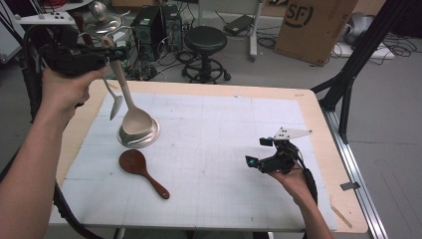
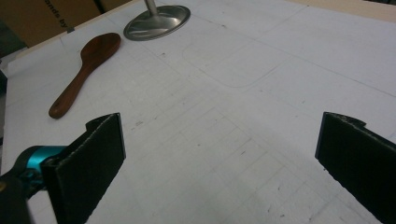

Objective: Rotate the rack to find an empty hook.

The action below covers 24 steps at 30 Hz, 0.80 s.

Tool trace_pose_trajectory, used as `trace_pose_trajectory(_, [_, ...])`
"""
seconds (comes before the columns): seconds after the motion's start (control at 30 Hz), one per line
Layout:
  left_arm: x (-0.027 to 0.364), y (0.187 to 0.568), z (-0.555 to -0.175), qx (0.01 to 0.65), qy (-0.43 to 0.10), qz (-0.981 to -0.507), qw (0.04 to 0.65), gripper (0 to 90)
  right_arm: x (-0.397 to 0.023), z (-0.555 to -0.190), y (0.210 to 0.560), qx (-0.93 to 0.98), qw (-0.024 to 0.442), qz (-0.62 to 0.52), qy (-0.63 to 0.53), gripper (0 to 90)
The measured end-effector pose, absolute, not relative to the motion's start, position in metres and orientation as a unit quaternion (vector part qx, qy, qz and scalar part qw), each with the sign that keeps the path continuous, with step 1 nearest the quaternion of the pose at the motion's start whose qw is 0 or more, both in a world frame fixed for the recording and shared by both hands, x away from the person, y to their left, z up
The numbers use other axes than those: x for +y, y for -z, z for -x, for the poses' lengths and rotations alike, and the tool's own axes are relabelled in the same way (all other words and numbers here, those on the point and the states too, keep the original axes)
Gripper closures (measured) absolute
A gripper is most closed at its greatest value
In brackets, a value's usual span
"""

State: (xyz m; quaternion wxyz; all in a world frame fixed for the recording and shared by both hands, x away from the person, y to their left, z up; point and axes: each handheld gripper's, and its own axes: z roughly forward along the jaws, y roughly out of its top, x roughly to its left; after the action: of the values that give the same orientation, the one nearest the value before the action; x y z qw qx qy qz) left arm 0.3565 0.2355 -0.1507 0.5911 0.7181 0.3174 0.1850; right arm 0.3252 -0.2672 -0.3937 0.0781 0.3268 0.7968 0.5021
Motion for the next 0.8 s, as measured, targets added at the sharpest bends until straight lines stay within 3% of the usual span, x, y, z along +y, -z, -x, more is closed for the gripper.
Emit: trace_pose_trajectory(0.8, [0.235,0.157,-0.368,0.285,-0.183,-0.725,0.599,89.6,-0.264,-0.325,0.395,0.802,0.068,-0.32,-0.499,0.5])
